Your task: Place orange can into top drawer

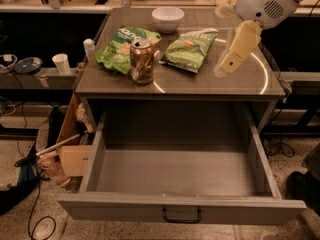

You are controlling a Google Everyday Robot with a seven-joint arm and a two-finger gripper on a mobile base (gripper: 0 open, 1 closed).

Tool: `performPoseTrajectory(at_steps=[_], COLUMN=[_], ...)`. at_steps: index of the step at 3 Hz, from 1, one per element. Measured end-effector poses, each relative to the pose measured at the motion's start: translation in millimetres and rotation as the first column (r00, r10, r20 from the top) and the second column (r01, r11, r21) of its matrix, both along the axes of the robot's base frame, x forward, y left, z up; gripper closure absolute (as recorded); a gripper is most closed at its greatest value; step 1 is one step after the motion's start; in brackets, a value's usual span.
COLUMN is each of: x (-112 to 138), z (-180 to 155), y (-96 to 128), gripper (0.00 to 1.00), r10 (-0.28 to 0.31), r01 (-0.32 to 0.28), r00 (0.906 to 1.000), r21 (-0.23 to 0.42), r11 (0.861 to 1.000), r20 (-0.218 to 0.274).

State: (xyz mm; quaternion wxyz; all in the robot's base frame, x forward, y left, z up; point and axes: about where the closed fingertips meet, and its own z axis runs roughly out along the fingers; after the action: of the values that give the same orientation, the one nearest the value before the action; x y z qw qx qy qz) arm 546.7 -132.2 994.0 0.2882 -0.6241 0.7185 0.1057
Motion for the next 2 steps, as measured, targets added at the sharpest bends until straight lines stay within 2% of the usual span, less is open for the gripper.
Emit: performPoseTrajectory(at_steps=[1, 2], x=[8, 27], z=[2, 1], y=[1, 6], gripper=[0.00, 0.00], r10=[-0.003, -0.005], r01=[0.003, 0.002], r00=[0.9995, 0.9972], r21=[0.008, 0.030], r11=[1.000, 1.000], r20=[0.032, 0.075])
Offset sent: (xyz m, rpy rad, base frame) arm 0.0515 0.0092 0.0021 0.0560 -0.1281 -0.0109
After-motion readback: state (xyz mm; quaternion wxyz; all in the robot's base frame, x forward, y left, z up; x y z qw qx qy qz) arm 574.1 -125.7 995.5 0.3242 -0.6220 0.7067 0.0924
